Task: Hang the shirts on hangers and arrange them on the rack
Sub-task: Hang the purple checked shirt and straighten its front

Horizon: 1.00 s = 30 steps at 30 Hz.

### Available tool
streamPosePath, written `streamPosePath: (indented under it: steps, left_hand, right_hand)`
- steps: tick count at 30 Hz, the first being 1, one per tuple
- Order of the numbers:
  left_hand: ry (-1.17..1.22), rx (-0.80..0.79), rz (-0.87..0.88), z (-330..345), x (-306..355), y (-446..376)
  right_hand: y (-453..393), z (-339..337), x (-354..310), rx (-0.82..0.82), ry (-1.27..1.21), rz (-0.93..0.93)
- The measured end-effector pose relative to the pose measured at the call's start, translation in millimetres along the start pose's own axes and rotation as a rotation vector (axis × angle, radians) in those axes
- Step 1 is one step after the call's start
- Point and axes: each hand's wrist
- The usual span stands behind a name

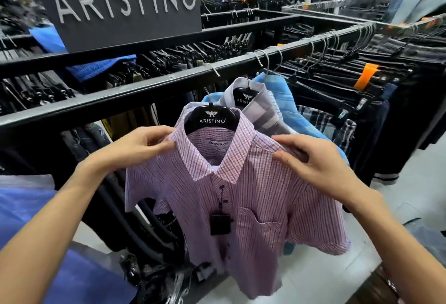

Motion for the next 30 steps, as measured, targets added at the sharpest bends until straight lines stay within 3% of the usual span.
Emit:
streamPosePath:
  steps: [7, 12, 15, 21, 23, 25, 30]
  left_hand:
    - [0.036, 0.002, 0.025, -29.5, 14.8, 6.1]
    - [0.077, -0.071, -0.152, -33.6, 11.9, 42.1]
    - [0.064, -0.213, -0.266, -20.2, 3.2, 72.6]
    - [0.099, -0.19, -0.427, -8.0, 27.7, 136.2]
    - [0.005, -0.164, -0.436, -9.4, 40.4, 156.2]
    - [-0.063, -0.152, -0.429, -7.9, 59.6, 171.8]
    - [-0.282, -0.133, -0.529, 0.8, 106.7, 211.3]
  right_hand:
    - [-26.2, -2.2, -31.2, -0.049, -0.055, -0.019]
    - [-46.7, 25.9, -51.4, -0.189, 0.072, -0.059]
    - [-42.4, 62.9, -43.8, -0.233, 0.162, -0.062]
    - [-28.1, 127.5, -41.4, -0.015, 0.148, -0.161]
    - [-26.5, 144.0, -55.5, 0.044, 0.076, -0.152]
    - [-20.2, 151.9, -77.6, -0.03, -0.093, -0.116]
    - [-2.7, 164.8, -137.7, -0.409, -0.538, -0.035]
Point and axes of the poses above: each hand's wrist, its own y-axis away from the middle knuckle, its own z-axis out of the palm, x = y × z, and after that the axes turned 15 degrees about z, right-handed
